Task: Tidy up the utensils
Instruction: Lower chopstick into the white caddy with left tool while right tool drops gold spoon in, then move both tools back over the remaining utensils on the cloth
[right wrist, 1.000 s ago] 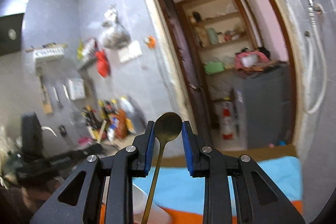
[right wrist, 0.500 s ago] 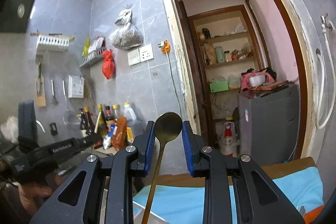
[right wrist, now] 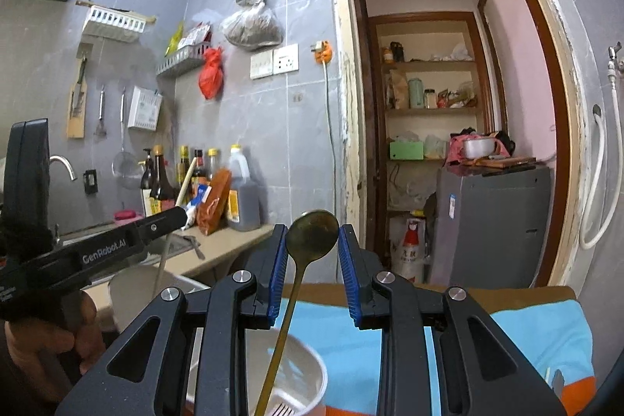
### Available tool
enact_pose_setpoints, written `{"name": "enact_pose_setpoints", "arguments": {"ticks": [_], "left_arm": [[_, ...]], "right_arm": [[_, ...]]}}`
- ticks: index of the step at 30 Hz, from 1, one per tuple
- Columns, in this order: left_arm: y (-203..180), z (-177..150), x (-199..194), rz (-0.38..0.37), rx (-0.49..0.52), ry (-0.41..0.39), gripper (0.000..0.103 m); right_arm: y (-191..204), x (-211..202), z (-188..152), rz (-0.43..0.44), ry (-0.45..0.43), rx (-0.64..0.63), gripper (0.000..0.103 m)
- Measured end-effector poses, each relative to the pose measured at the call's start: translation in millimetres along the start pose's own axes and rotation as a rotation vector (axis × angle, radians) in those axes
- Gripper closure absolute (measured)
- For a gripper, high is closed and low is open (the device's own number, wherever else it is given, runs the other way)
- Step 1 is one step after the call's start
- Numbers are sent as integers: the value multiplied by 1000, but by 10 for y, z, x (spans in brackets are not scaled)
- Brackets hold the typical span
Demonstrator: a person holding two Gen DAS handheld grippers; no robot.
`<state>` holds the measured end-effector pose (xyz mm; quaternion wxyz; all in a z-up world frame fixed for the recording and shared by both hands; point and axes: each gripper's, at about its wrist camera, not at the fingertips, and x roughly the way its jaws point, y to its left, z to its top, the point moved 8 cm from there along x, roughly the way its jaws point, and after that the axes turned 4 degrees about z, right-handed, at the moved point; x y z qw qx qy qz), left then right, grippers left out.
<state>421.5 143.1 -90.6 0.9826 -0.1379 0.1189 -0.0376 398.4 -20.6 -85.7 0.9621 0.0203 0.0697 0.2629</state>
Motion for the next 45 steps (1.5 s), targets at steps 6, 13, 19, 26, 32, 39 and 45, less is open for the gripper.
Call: {"name": "enact_pose_setpoints", "arguments": {"ticks": [6,13,19,26,32,39,45], "left_arm": [[-13,-116,-74,-32,-8,106,82],[-197,-17,-276,-12,-11,135,35],[-580,147,-476,18,8,81,5],[-1123,95,-607,1,94,83,4],[-1560,-120,-679,-54,163,102,4],[-1960,-513,-590,-108,222,166,4],[-2212,-938,-478,-151,264,260,4]], "right_arm": [[-25,-81,-28,35,57,76,68],[-255,-349,161,-5,76,184,45],[-558,-729,379,-54,74,205,16],[-948,-1195,480,-127,75,179,0],[-1283,-1557,383,-194,106,147,0],[-1683,-1829,54,-272,166,161,0],[-2010,-1979,-314,-327,223,207,0]]}}
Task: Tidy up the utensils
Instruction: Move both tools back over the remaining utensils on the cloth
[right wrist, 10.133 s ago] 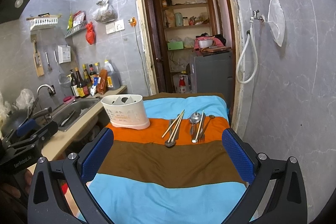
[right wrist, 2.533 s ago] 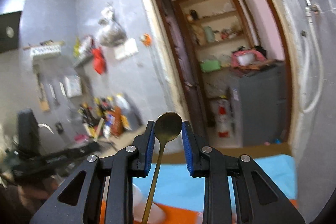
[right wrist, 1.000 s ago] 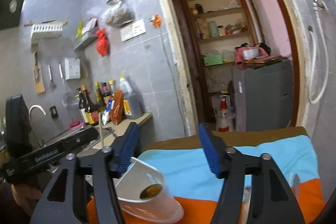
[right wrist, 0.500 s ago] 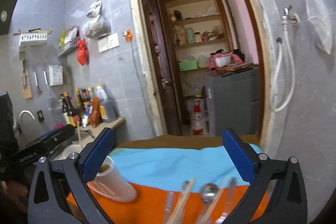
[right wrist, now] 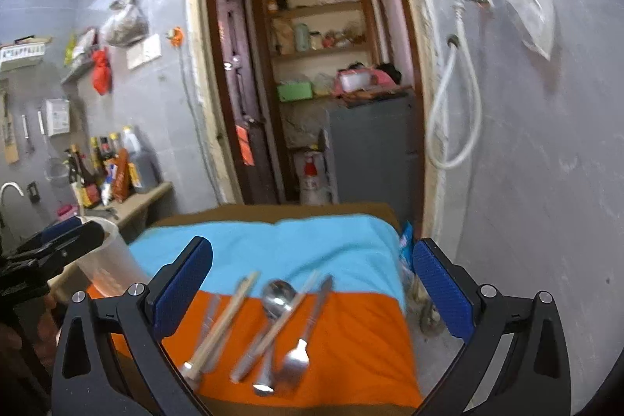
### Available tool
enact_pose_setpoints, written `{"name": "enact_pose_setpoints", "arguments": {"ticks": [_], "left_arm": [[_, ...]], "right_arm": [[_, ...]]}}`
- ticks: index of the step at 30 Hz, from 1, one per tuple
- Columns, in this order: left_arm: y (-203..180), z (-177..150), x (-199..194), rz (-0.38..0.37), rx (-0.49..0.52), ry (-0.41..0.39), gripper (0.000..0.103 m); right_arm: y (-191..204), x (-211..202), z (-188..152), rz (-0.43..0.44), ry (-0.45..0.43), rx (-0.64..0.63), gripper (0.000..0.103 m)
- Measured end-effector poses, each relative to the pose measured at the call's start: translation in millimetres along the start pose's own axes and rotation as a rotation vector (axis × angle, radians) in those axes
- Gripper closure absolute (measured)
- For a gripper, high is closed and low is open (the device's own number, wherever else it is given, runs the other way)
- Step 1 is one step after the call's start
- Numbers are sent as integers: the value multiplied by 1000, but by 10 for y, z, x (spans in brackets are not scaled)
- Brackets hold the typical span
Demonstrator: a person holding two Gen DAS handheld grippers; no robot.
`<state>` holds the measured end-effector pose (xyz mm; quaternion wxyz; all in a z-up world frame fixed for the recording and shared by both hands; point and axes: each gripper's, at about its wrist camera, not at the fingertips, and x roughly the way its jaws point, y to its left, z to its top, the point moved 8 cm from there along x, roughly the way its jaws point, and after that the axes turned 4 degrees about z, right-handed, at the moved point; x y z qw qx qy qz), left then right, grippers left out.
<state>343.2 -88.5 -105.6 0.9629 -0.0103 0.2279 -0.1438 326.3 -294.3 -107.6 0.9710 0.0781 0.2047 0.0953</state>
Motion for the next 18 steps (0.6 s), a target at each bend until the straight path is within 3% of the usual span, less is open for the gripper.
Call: {"name": "enact_pose_setpoints", "arguments": {"ticks": [11,14,18], "left_arm": [[-66,-418,373,22,-9,148,5],[-23,-508,477,43,-9,196,13],[27,-670,640,80,-2,274,31]], "right_arm": [[-384,251,-414,-15,119,71,2],[-387,363,-485,-3,163,72,12],[-364,519,-593,18,230,67,25]]}}
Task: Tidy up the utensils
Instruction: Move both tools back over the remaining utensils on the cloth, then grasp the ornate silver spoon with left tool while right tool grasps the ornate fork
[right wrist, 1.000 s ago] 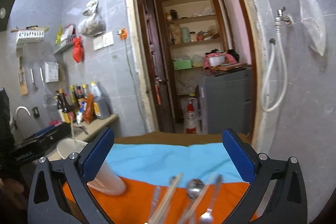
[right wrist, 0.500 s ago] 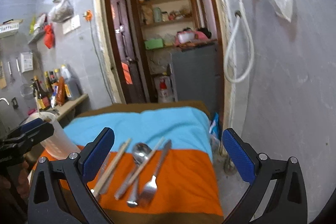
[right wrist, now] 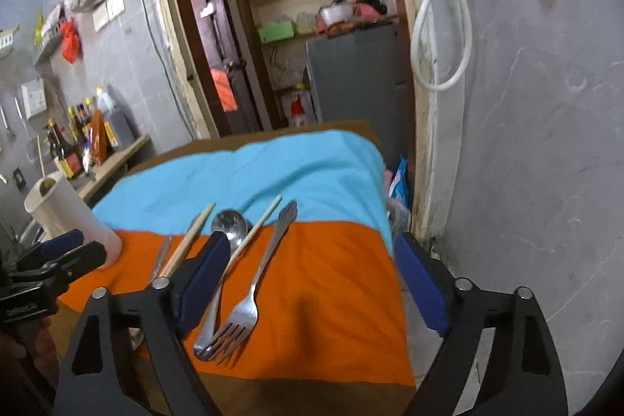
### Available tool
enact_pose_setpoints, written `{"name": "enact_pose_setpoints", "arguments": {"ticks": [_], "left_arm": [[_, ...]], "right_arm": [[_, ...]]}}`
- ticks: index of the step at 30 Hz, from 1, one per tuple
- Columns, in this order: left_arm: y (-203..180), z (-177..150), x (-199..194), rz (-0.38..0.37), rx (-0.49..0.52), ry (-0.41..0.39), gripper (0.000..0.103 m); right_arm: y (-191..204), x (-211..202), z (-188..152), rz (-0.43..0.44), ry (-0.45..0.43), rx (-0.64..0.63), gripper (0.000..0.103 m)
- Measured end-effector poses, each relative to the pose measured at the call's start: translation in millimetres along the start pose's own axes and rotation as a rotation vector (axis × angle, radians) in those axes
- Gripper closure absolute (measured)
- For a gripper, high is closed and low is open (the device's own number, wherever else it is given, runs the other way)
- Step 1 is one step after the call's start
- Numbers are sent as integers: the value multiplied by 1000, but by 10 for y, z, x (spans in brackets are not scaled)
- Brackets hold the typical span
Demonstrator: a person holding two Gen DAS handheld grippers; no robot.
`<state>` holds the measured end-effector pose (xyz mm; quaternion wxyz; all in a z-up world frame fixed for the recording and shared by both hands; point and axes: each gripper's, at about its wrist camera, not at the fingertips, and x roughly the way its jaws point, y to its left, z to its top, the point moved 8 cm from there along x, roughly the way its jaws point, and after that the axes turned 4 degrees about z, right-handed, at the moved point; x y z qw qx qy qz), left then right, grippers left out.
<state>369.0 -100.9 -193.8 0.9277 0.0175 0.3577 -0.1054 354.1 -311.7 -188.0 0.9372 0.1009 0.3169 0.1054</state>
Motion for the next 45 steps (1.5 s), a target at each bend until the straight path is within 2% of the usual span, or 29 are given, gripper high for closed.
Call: {"name": "enact_pose_setpoints", "arguments": {"ticks": [6,10,12,18,27,33,35,36,38,45], "left_arm": [[52,-211,317,11,-22,145,55],[63,-273,434,6,-42,195,67],[70,-270,472,11,-45,203,70],[61,-222,604,36,-28,232,75],[20,-151,764,10,3,276,76],[-14,-155,779,22,38,265,76],[-22,-161,781,27,45,260,84],[-21,-163,778,23,44,258,88],[-16,-167,776,17,36,259,90],[43,-229,668,0,20,271,93]], "right_arm": [[51,217,-105,35,86,-14,48],[107,318,-144,58,119,-24,55],[125,356,-161,65,134,-27,59],[172,464,-182,78,176,-47,71],[285,694,-216,90,259,-87,79],[293,767,-267,79,301,-106,80],[308,766,-274,59,305,-128,81],[325,767,-280,52,306,-139,84],[362,768,-291,53,310,-157,91],[297,643,-360,45,319,-141,96]]}}
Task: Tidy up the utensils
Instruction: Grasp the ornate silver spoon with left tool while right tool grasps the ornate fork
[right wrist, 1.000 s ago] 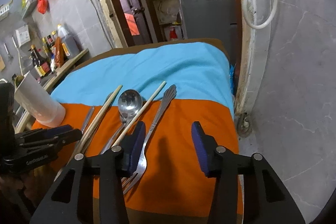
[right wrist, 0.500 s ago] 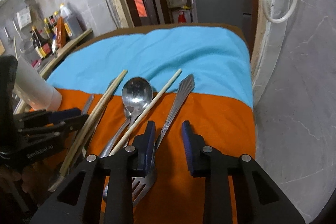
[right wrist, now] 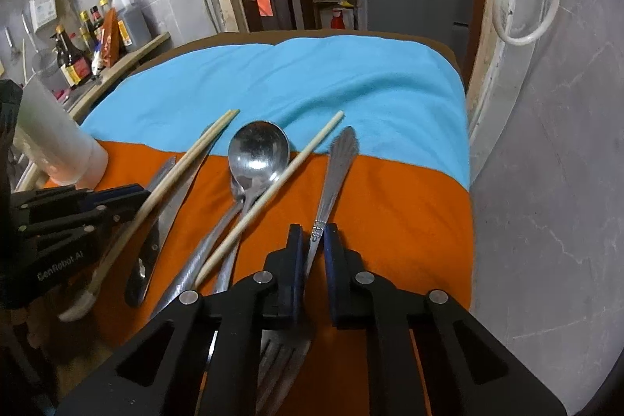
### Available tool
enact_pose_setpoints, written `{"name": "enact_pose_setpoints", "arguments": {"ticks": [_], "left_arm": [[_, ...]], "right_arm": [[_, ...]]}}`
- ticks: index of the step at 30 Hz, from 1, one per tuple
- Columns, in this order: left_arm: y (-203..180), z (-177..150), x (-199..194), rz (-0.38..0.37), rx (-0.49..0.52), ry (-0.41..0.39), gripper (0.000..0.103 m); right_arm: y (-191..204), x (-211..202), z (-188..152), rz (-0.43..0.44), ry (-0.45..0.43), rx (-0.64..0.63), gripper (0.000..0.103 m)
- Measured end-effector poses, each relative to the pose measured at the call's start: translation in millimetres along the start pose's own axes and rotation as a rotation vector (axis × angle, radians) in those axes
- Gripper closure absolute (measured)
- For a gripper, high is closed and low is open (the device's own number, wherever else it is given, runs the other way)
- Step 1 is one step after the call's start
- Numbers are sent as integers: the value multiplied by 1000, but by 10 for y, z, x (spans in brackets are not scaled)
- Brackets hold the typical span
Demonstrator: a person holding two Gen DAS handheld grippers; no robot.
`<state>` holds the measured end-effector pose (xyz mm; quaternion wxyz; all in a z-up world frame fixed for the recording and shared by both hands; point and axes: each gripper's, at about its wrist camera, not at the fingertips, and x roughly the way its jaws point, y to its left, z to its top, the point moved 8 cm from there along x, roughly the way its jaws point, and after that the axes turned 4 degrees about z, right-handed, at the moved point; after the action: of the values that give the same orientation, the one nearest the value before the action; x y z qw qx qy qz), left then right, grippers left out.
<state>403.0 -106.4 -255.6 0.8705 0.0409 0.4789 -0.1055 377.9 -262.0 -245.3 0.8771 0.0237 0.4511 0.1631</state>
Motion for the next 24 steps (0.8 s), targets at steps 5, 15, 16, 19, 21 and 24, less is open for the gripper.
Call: {"name": "enact_pose_setpoints", "arguments": {"ticks": [5,15,16,19,21,24], "left_arm": [[3,-85,-66,-8,24,11,92],[-37,-83,-17,9,57,36,92],[-39,-84,-15,10,62,34,92],[-42,-100,-20,12,71,19,93],[-39,-108,-26,3,57,6,93],[5,-96,-63,-35,0,-16,93]], "right_arm": [[-9,-33,-34,-15,22,1,96],[5,131,131,-82,67,29,92],[11,142,141,-91,66,28,91],[28,154,146,-114,69,18,91],[29,149,152,-113,67,22,96],[-5,100,125,-66,36,89,98]]}}
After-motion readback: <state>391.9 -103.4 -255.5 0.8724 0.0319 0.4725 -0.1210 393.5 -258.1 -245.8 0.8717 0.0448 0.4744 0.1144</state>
